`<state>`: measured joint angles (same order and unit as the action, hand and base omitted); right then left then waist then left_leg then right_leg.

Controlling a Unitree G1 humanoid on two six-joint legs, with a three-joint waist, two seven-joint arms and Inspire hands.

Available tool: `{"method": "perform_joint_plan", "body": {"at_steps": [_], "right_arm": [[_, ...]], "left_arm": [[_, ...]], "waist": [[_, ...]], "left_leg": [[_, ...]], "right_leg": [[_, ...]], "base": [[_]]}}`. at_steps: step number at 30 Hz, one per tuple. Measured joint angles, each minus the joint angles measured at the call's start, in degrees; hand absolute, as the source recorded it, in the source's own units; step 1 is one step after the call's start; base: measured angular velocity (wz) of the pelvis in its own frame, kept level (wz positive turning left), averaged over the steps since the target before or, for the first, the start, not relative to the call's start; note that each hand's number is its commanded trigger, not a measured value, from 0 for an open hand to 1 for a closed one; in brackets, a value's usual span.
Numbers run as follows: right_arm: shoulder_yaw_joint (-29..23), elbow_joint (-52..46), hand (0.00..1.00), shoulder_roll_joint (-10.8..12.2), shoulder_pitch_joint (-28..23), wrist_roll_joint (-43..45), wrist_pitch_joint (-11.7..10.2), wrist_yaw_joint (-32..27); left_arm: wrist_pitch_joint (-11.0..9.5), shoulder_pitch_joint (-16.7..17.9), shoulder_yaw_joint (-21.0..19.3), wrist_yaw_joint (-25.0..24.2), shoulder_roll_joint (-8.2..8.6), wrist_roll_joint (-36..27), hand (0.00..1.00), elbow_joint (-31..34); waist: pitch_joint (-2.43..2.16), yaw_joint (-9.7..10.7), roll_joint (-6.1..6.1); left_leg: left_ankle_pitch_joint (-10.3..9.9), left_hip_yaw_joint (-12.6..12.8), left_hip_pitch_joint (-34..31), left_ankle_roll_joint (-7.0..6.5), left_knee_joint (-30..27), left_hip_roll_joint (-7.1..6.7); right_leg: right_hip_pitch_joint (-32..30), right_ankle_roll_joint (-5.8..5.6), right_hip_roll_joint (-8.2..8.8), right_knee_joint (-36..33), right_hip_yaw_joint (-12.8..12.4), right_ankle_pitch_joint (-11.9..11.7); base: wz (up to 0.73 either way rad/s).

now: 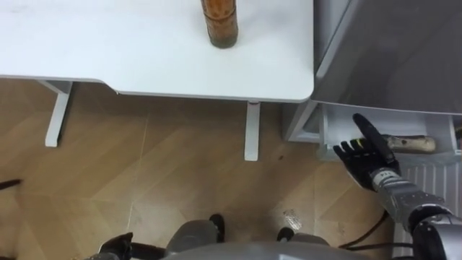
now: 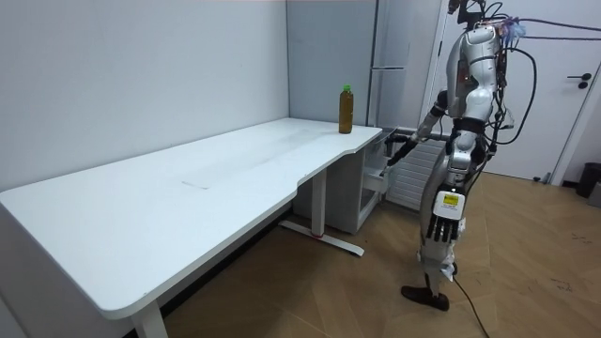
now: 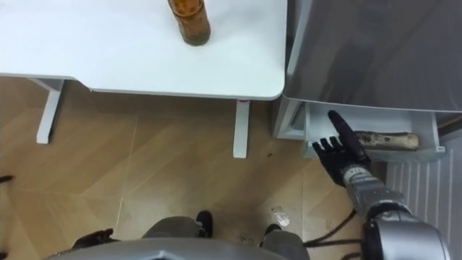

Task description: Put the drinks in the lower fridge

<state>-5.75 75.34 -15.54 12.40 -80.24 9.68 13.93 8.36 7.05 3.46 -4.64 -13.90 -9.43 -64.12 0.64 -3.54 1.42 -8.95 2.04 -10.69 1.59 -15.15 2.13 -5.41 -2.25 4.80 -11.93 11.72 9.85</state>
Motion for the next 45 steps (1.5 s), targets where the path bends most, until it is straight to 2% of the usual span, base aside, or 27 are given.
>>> {"method": "perform_joint_plan", "body": {"at_steps": [4, 6, 9, 12, 14, 16, 19, 27, 30, 32, 36, 40, 45], "right_arm": [[0.05, 0.46, 0.0, 2.34, -4.27, 3.68, -0.48, 0.04], [0.65, 0.66, 0.0, 2.73, -7.24, 6.16, -0.93, 0.05], [1.52, 0.7, 0.0, 3.87, -9.35, 9.58, -2.54, -0.28], [3.09, 0.68, 0.0, 4.36, -10.76, 13.66, -2.74, -1.04], [3.35, 0.74, 0.0, 4.33, -12.04, 18.93, -2.83, -1.95], [3.4, 0.79, 0.0, 4.33, -12.38, 23.56, -3.26, -2.76], [3.61, 0.78, 0.0, 4.42, -13.25, 29.64, -3.34, -3.45], [4.55, 1.63, 0.0, 4.83, -16.18, 33.97, -3.3, -5.1], [4.61, 2.14, 0.0, 5.17, -16.82, 38.93, -3.18, -5.19], [4.65, 2.35, 0.0, 5.57, -16.71, 45.82, -3.14, -5.59], [4.62, 2.48, 0.0, 5.64, -16.4, 51.42, -3.63, -5.66], [5.74, 2.39, 0.0, 5.66, -16.17, 53.27, -3.32, -5.61], [5.59, 2.4, 0.0, 5.66, -16.02, 54.06, -3.02, -5.94]], "left_arm": [[-1.82, 1.77, -0.28, 1.49, 0.32, -0.34, 0.0, -0.05], [-2.75, 2.4, -1.63, 2.42, 1.22, -0.84, 0.0, 0.03], [-3.76, 2.8, -2.03, 3.63, 2.24, -2.94, 0.0, -0.05], [-4.27, 2.84, -3.17, 4.5, 2.34, -3.45, 0.0, -0.09], [-5.3, 3.26, -4.5, 5.32, 2.65, -3.36, 0.0, 0.04], [-5.45, 3.31, -5.93, 5.87, 3.24, -3.41, 0.0, 0.04], [-5.36, 3.37, -7.77, 6.87, 4.34, -3.42, 0.0, -0.04], [-4.91, 3.52, -8.04, 8.26, 4.38, -3.28, 0.0, -0.18], [-4.82, 3.72, -8.04, 8.94, 4.6, -3.31, 0.0, -0.03], [-4.82, 3.81, -8.04, 9.21, 4.68, -3.11, 0.0, -0.57], [-4.72, 4.07, -9.13, 9.12, 4.81, -0.96, 0.0, -1.96], [-4.23, 4.77, -11.67, 9.45, 4.78, -1.04, 0.0, -2.17], [-2.45, 5.02, -14.97, 12.67, 4.85, -2.49, 0.0, -1.34]], "waist": [[-0.13, 0.33, -0.66], [-0.4, 0.29, -1.11], [-0.4, 0.16, -1.52], [-0.13, 0.17, -2.0], [-0.21, 0.29, -2.4], [-0.21, 0.3, -2.61], [-0.28, 0.28, -2.66], [-0.27, 0.58, -2.74], [-0.31, 0.83, -2.72], [-0.09, 1.1, -3.02], [0.11, 1.67, -3.09], [-0.34, 1.53, -3.28], [-0.4, 1.7, -3.26]], "left_leg": [[0.0, 0.15, 3.38, 0.01, 1.85, -0.16], [-0.01, 0.37, 4.82, 0.03, 2.6, -0.26], [-0.01, 0.87, 5.65, 0.03, 3.31, -0.26], [-0.02, 1.03, 7.11, 0.03, 3.83, -0.31], [-0.15, 1.04, 8.47, 0.16, 4.3, -0.4], [-0.15, 1.3, 9.22, 0.16, 4.81, -0.4], [-0.15, 1.83, 9.95, 0.16, 5.27, -0.39], [-0.2, 1.98, 11.0, 0.21, 5.65, -0.4], [-0.4, 1.95, 11.46, 0.25, 5.46, -0.39], [-0.59, 1.91, 11.84, 0.21, 5.2, -0.39], [-1.66, 2.0, 11.94, 0.03, 3.81, -0.36], [-2.15, 2.06, 12.21, -0.05, 3.65, -0.41], [-2.23, 1.6, 12.41, 0.0, 3.65, -0.44]], "right_leg": [[2.96, -0.11, -0.06, 1.63, -0.09, -0.08], [4.31, -0.27, -0.03, 2.38, -0.26, -0.03], [4.65, -0.33, -0.03, 2.43, -0.81, 0.01], [5.73, -0.35, 0.01, 2.65, -0.98, 0.02], [7.18, -0.47, 0.01, 3.43, -0.92, 0.05], [7.55, -0.51, -0.01, 3.44, -1.3, 0.07], [7.83, -0.53, -0.01, 3.4, -1.76, 0.08], [8.92, -0.59, -0.04, 3.85, -1.78, 0.12], [9.77, -0.63, -0.05, 3.97, -1.7, 0.15], [10.34, -0.63, -0.04, 3.95, -1.7, 0.15], [11.01, -0.92, 0.04, 3.99, -1.69, 0.36], [11.36, -1.07, 0.1, 4.04, -1.86, 0.47], [12.04, -1.07, 0.09, 4.11, -1.25, 0.45]], "base": [[0.0], [0.0], [-0.09], [-0.04], [0.0], [-0.08], [-0.09], [-0.01], [0.0], [0.0], [0.0], [0.0], [0.05]]}}
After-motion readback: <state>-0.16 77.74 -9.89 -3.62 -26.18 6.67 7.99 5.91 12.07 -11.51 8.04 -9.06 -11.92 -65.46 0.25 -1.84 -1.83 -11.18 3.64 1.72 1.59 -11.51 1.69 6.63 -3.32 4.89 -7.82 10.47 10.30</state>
